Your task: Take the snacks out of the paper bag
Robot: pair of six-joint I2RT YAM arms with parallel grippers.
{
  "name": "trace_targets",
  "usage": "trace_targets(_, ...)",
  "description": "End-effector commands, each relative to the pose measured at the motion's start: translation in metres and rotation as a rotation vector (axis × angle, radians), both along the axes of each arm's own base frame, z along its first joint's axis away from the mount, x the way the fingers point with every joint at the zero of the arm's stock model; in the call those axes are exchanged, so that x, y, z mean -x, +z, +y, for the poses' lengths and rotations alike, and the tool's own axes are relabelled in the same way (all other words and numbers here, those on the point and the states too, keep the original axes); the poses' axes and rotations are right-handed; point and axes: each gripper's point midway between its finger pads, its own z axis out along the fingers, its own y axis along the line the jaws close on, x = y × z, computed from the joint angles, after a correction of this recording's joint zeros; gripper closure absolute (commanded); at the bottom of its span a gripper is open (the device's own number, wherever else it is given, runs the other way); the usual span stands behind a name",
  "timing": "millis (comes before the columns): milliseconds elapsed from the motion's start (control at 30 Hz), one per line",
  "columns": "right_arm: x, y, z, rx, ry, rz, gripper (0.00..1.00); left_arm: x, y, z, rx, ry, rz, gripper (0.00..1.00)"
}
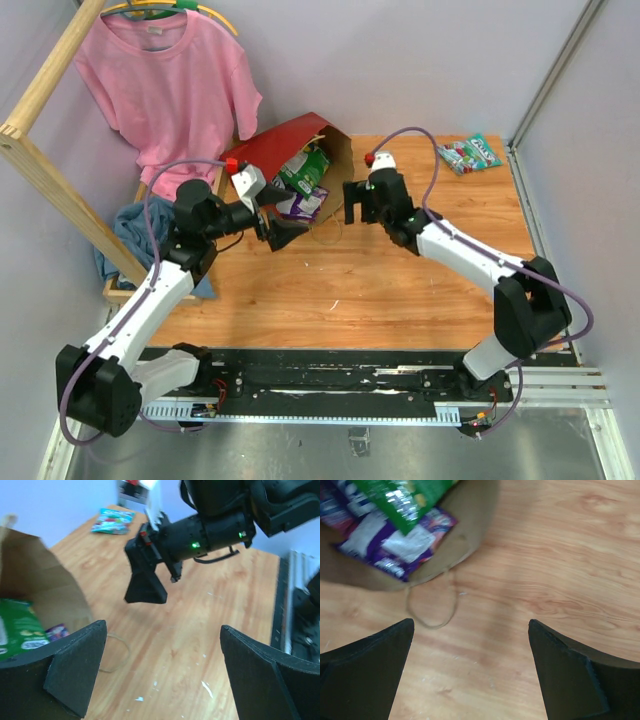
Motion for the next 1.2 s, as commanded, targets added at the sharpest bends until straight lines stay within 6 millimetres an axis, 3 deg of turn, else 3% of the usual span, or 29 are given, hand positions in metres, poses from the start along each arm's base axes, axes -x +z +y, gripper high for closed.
trace_targets(0,0.021,0.040,0.033,0.018,0.100,-0.169,0.02,0.028,-0.004,-0.005,0.019,-0.133,-0.060,0.00)
trace_targets(133,0.030,0.032,0.072,0.055,0.230,-0.184,0.02,-0.013,0.010,0.015,0.120,0.159,-0.021,0.00)
trace_targets(267,0.028,0.015,0.105,0.051,0.357,-0.131,0.24,-0.053,0.018,0.050,0.226,0.475,0.045,0.00)
trace_targets(333,0.025,0.004,0.118,0.065,0.398,-0.097,0.26,-0.061,0.014,0.057,0.246,0.534,0.077,0.00)
trace_targets(500,0.017,-0.024,0.140,0.174,0.504,-0.032,0.30,-0.066,0.006,0.059,0.269,0.562,0.109,0.00)
trace_targets(700,0.004,-0.069,0.145,0.313,0.571,0.047,0.35,-0.067,-0.001,0.059,0.267,0.566,0.127,0.00)
trace_targets(967,-0.012,-0.104,0.156,0.306,0.684,0.158,0.44,-0.068,-0.005,0.066,0.241,0.597,0.113,0.00)
trace_targets(1167,-0.010,-0.123,0.161,0.253,0.824,0.278,0.48,-0.069,-0.007,0.071,0.226,0.618,0.106,0.00)
